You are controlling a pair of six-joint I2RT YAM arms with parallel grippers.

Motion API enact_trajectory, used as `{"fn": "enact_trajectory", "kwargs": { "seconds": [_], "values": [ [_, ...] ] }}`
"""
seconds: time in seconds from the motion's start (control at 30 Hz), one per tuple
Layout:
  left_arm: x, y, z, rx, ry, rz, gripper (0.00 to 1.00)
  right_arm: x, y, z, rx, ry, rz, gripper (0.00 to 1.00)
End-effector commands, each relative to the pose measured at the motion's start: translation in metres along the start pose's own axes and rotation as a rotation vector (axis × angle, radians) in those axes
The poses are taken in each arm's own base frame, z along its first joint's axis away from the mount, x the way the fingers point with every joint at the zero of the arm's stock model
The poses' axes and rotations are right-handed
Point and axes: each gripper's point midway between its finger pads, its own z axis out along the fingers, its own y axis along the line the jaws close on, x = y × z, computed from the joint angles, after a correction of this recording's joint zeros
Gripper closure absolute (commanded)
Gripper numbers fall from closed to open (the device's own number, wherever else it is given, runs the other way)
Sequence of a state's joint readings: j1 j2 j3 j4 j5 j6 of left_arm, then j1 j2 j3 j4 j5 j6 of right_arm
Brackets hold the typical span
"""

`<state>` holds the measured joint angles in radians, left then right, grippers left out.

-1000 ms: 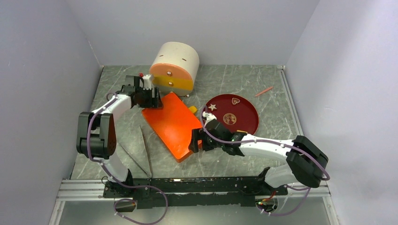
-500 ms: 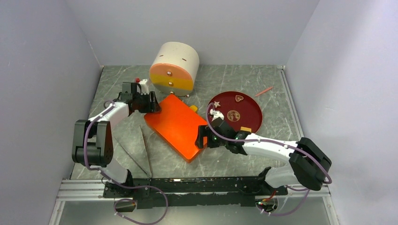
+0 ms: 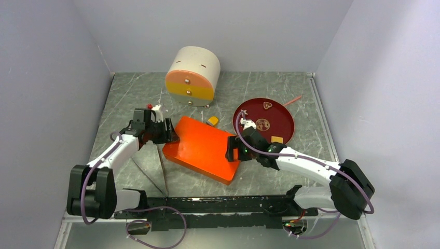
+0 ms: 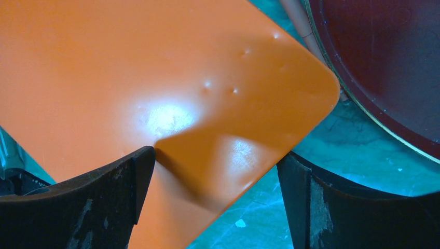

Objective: Pack the cookies

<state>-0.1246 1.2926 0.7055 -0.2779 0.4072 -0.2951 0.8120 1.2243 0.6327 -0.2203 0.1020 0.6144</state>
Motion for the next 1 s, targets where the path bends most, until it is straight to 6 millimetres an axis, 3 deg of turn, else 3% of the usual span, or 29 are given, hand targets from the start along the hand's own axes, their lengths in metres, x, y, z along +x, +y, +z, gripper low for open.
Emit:
{"fn": "enact_trajectory", "kwargs": {
  "seconds": [0.0, 0.1, 0.3, 0.63, 0.97],
  "values": [
    [0.039, -0.007, -0.012, -0.035, 0.131, -0.118, 0.35, -0.034, 0.009, -0.006, -0.029, -0.111, -0.038, 0.09],
    [0.025, 0.003, -0.018, -0.114, 0.080, -0.101, 0.27, -0.038, 0.007, -0.009, -0.027, -0.128, -0.022, 0.09],
    [0.014, 0.007, -0.022, -0.148, 0.056, -0.066, 0.24, -0.036, 0.008, -0.007, -0.033, -0.121, 0.010, 0.09],
    [0.055, 0.027, -0.007, -0.169, 0.135, -0.204, 0.37, -0.037, 0.017, -0.005, -0.068, -0.113, 0.044, 0.10],
    [0.096, 0.035, 0.002, -0.188, 0.178, -0.362, 0.50, -0.034, 0.020, 0.005, -0.051, -0.061, 0.070, 0.15]
  ]
}}
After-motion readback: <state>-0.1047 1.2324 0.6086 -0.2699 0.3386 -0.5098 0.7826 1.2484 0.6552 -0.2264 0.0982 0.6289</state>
